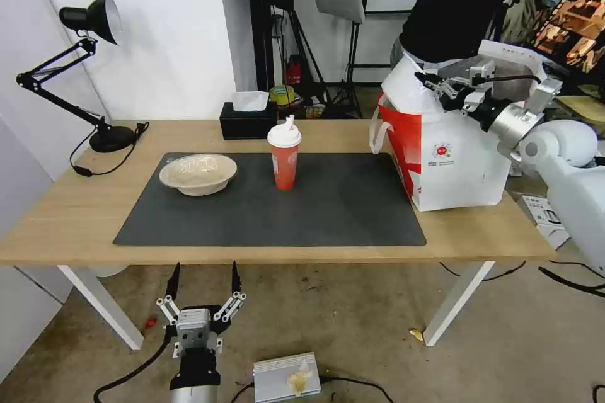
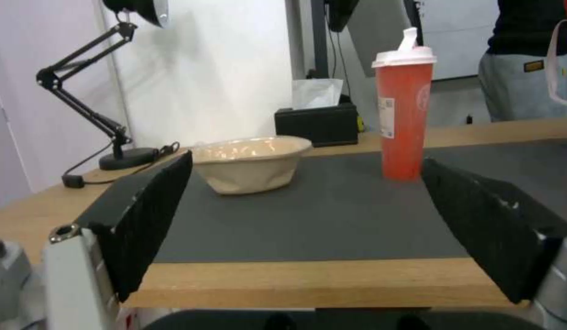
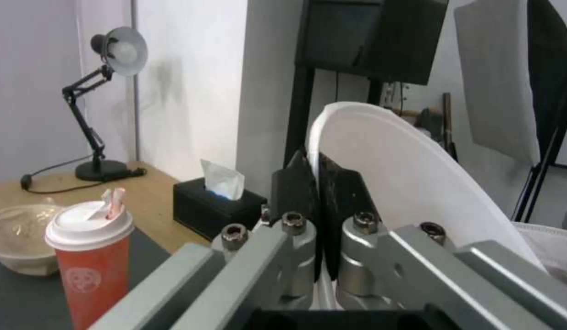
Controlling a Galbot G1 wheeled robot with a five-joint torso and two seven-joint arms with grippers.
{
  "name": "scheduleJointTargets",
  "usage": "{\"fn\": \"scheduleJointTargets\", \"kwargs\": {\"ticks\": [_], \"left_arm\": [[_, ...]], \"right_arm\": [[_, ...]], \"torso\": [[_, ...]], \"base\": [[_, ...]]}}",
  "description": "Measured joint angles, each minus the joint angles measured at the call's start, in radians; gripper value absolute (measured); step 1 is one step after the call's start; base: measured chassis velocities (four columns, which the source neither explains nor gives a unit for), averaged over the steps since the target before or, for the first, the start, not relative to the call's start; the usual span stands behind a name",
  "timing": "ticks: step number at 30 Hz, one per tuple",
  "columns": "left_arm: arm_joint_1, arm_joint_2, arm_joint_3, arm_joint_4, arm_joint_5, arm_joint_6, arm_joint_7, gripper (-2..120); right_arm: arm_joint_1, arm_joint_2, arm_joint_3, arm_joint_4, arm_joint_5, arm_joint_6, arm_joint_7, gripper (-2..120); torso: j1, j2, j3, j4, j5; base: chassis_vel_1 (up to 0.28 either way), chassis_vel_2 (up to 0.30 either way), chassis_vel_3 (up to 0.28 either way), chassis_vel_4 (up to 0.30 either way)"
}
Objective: Pick up the trash from the table and place it into the takeout bag.
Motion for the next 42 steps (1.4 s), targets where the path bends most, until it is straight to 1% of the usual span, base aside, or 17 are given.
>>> {"fn": "scheduleJointTargets", "kwargs": {"ticks": [3, 7, 9, 13, 14, 16, 17, 18, 19, 21, 23, 24, 25, 27, 28, 32, 42], "left_arm": [[0.0, 0.0, 0.0, 0.0, 0.001, 0.0, 0.0, 100], [0.001, 0.0, -0.001, 0.0, 0.001, 0.0, -0.001, 100], [0.002, 0.0, -0.001, 0.0, 0.001, -0.001, -0.001, 100], [0.001, 0.0, 0.001, 0.0, 0.002, -0.001, -0.001, 100], [0.001, 0.0, 0.001, 0.0, 0.002, -0.001, -0.001, 100], [0.001, 0.0, 0.003, 0.001, 0.002, -0.001, -0.001, 100], [0.001, -0.001, 0.005, 0.001, 0.002, -0.001, -0.001, 100], [0.001, -0.001, 0.005, 0.001, 0.002, -0.001, -0.001, 100], [0.0, -0.001, 0.005, 0.001, 0.002, -0.002, -0.001, 100], [0.0, -0.001, 0.005, 0.001, 0.002, -0.002, -0.001, 100], [-0.002, 0.0, 0.006, 0.003, 0.002, -0.002, -0.001, 100], [-0.002, 0.0, 0.007, 0.004, 0.002, -0.002, -0.001, 100], [-0.002, 0.0, 0.007, 0.004, 0.002, -0.002, -0.001, 100], [-0.004, -0.001, 0.011, 0.008, 0.002, -0.002, -0.001, 100], [-0.005, -0.001, 0.013, 0.009, 0.003, -0.002, -0.001, 100], [-0.006, -0.003, 0.016, 0.011, 0.004, -0.002, -0.001, 100], [-0.005, -0.004, 0.015, 0.011, 0.005, -0.002, -0.001, 100]], "right_arm": [[-0.003, -0.005, 0.001, 0.004, -0.001, 0.0, -0.001, 3], [-0.005, -0.006, 0.003, 0.009, -0.002, -0.002, -0.003, 24], [-0.005, -0.006, 0.003, 0.009, -0.002, -0.003, -0.003, 26], [-0.003, -0.008, 0.002, 0.009, -0.004, -0.006, -0.003, 45], [-0.003, -0.008, 0.002, 0.009, -0.004, -0.006, -0.003, 45], [0.001, -0.011, 0.0, 0.008, -0.005, -0.007, -0.003, 53], [0.003, -0.012, -0.003, 0.008, -0.005, -0.007, -0.003, 60], [0.003, -0.012, -0.003, 0.008, -0.005, -0.007, -0.003, 60], [0.007, -0.013, -0.006, 0.006, -0.005, -0.007, -0.003, 67], [0.01, -0.013, -0.008, 0.006, -0.005, -0.007, -0.003, 70], [0.018, -0.013, -0.017, 0.004, -0.006, -0.007, -0.001, 80], [0.022, -0.013, -0.02, 0.003, -0.007, -0.007, 0.0, 84], [0.022, -0.013, -0.02, 0.003, -0.007, -0.007, 0.0, 84], [0.028, -0.013, -0.026, 0.001, -0.011, -0.007, 0.001, 95], [0.029, -0.014, -0.027, 0.0, -0.011, -0.007, 0.002, 97], [0.03, -0.014, -0.027, 0.0, -0.011, -0.005, 0.005, 100], [0.022, -0.007, -0.02, 0.015, -0.009, 0.009, 0.026, 100]], "torso": [[0.0, 0.0, 0.0, 0.0, 0.0], [0.0, 0.0, 0.0, 0.0, 0.0001], [0.0, 0.0, 0.0, 0.0, 0.0001], [0.0, 0.0, 0.0, 0.0, 0.0001], [0.0, 0.0, 0.0, 0.0, 0.0001], [0.0, 0.0, 0.0, 0.0, 0.0001], [0.0, 0.0, 0.0, 0.0, 0.0001], [0.0, 0.0, 0.0, 0.0, 0.0001], [0.0, 0.0, 0.0, 0.0, 0.0001], [0.0, 0.0, 0.0, -0.0001, 0.0001], [0.0, 0.0, 0.0, 0.0, 0.0001], [0.0, 0.0, 0.0, 0.0, 0.0001], [0.0, 0.0, 0.0, 0.0, 0.0001], [0.0, 0.0, 0.0, 0.0, 0.0001], [0.0, 0.0, 0.0, 0.0, 0.0001], [0.0, 0.0, 0.0, 0.0, 0.0001], [0.0, 0.0, 0.0, 0.0, 0.0001]], "base": [[0.0, 0.0, 0.0, 0.0], [0.0, 0.0, 0.0, 0.0], [0.0, 0.0, 0.0, 0.0], [0.0, 0.0, 0.0, 0.0], [0.0, 0.0, 0.0, 0.0], [0.0, 0.0, 0.0, 0.0], [0.0, 0.0, 0.0, 0.0], [0.0, 0.0, 0.0, 0.0], [0.0, 0.0, 0.0, 0.0], [0.0, 0.0, 0.0, 0.0], [0.0, 0.0, 0.0, 0.0], [0.0, 0.0, 0.0, 0.0], [0.0, 0.0, 0.0, 0.0], [0.0, 0.0, 0.0, 0.0], [0.0, 0.0, 0.0, 0.0], [0.0, 0.0, 0.0, 0.0], [0.0, 0.0, 0.0, 0.0]]}}
